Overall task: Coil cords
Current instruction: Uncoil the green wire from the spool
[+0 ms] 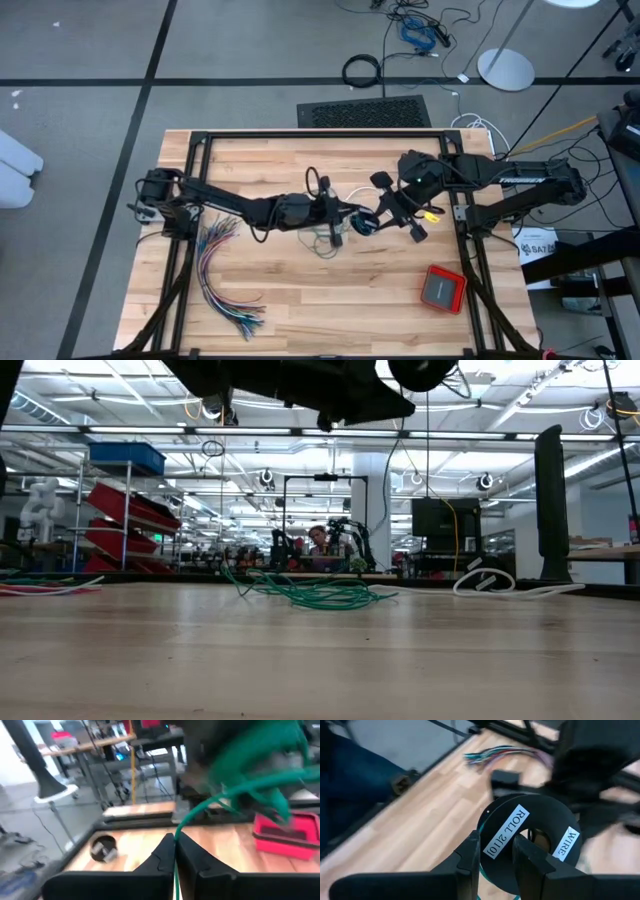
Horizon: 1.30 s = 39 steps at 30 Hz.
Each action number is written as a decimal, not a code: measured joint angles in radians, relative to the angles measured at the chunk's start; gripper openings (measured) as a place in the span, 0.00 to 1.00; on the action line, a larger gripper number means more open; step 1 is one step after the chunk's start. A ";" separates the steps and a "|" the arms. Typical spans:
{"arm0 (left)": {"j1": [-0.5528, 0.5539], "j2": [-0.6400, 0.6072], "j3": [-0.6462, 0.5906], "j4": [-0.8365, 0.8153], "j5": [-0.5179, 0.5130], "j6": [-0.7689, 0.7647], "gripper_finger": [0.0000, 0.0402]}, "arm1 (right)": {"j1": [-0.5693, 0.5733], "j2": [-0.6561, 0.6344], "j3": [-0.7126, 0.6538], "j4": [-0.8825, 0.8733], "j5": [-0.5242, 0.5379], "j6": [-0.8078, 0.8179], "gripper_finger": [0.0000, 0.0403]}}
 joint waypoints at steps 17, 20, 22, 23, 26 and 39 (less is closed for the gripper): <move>-0.091 -0.139 0.001 -0.265 -0.046 0.031 0.00 | -0.002 0.070 -0.001 -0.008 0.501 -0.009 0.19; -0.092 -0.137 0.000 -0.342 -0.084 0.000 0.00 | 0.011 0.061 -0.001 0.106 0.463 -0.058 0.19; -0.090 -0.137 0.000 -0.379 -0.109 -0.019 0.00 | 0.022 0.061 -0.001 0.161 0.402 -0.083 0.19; -0.088 -0.137 0.000 -0.403 -0.127 -0.022 0.00 | 0.026 0.061 -0.001 0.181 0.357 -0.092 0.19; -0.076 -0.137 0.000 -0.465 -0.192 -0.026 0.00 | 0.028 0.060 -0.001 0.194 0.153 -0.110 0.19; 0.026 -0.173 -0.001 -0.516 -0.360 -0.016 0.00 | 0.027 0.071 0.000 -0.111 -0.016 0.023 0.19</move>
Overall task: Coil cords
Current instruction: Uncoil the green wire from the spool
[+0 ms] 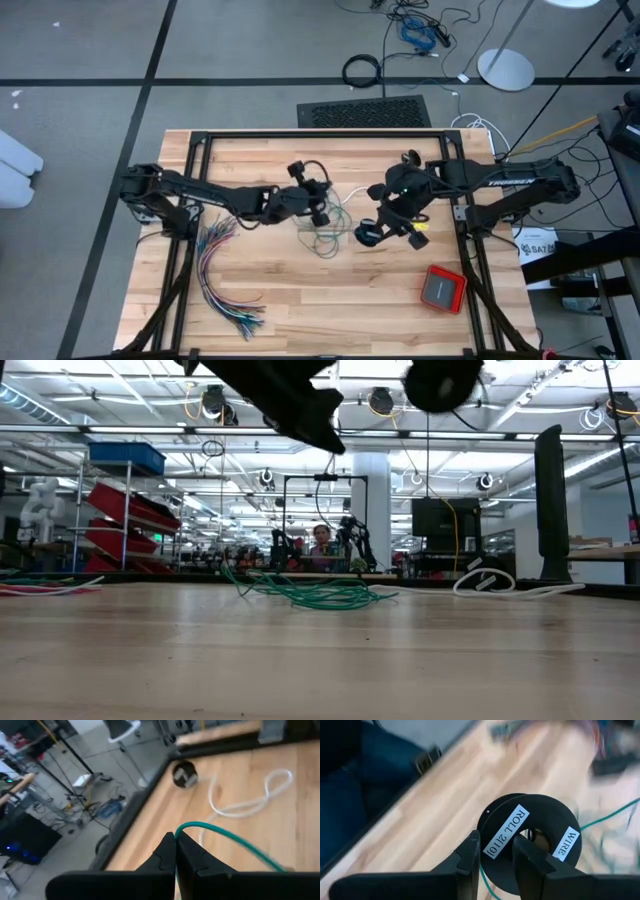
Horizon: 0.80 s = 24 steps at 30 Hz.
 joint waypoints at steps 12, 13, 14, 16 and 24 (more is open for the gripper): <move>-0.046 -0.172 0.000 -0.079 0.120 0.037 0.00 | -0.031 0.007 0.000 -0.123 0.369 0.030 0.19; -0.051 -0.175 0.000 -0.120 0.120 0.012 0.00 | -0.035 0.007 0.000 -0.123 0.404 0.027 0.19; -0.055 -0.178 0.000 -0.166 0.122 -0.014 0.00 | -0.036 0.007 0.000 -0.123 0.439 0.025 0.19; -0.062 -0.178 0.000 -0.260 0.122 -0.077 0.00 | -0.036 0.007 0.000 -0.120 0.513 0.010 0.19; -0.063 -0.109 0.000 -0.428 0.122 -0.248 0.09 | -0.033 0.007 0.000 0.009 0.642 -0.056 0.19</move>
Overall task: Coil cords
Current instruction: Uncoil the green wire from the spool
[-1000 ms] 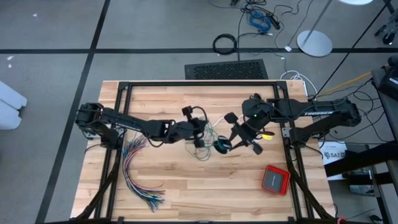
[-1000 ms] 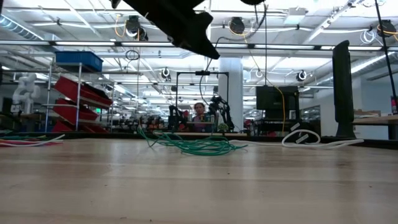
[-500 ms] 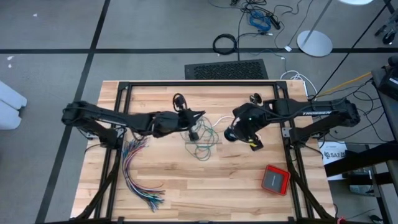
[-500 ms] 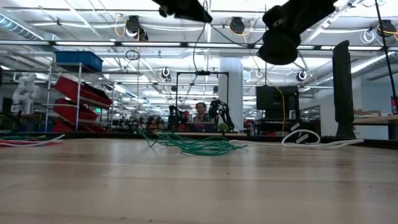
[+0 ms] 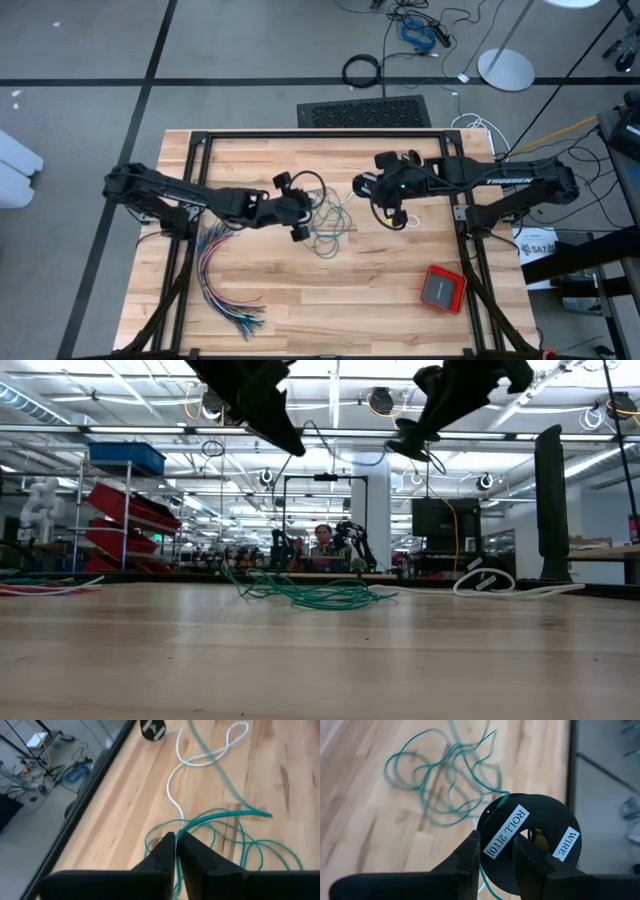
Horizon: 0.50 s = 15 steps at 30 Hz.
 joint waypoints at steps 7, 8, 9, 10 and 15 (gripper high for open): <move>0.000 0.048 0.000 -0.068 -0.001 -0.026 0.27 | 0.000 0.000 0.000 0.033 0.012 -0.018 0.19; 0.000 0.052 0.000 -0.089 -0.002 -0.027 0.30 | 0.000 0.000 0.000 0.030 0.012 -0.018 0.19; 0.001 0.055 0.000 -0.102 -0.005 -0.031 0.34 | 0.000 0.000 0.000 0.026 0.012 -0.018 0.19; 0.001 0.055 0.000 -0.101 -0.006 -0.034 0.38 | 0.000 0.000 0.000 0.023 0.011 -0.018 0.19; 0.001 0.056 0.000 0.082 0.043 0.009 0.53 | 0.000 0.000 0.000 0.032 -0.007 -0.020 0.19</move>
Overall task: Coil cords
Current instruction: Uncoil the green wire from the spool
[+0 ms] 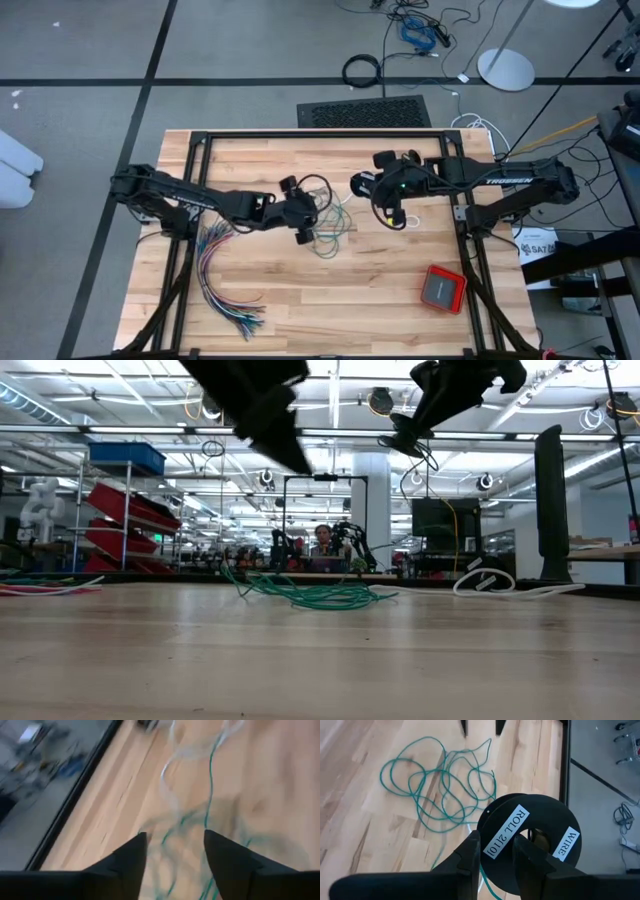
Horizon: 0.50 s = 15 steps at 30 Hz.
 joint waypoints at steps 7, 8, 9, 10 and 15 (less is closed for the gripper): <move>0.012 0.068 0.001 0.367 0.111 0.117 0.57 | 0.014 0.000 0.000 0.086 -0.071 -0.015 0.19; 0.019 0.078 0.001 0.376 0.087 0.126 0.57 | 0.021 0.000 0.000 0.085 -0.071 -0.015 0.19; 0.029 0.092 0.001 0.390 0.071 0.127 0.57 | 0.025 0.000 0.000 0.085 -0.071 -0.015 0.19; 0.039 0.106 0.001 0.408 0.064 0.127 0.57 | 0.031 0.000 0.000 0.085 -0.071 -0.015 0.19; 0.081 0.198 0.000 0.579 0.160 0.124 0.57 | 0.058 -0.012 0.000 0.091 -0.071 -0.010 0.19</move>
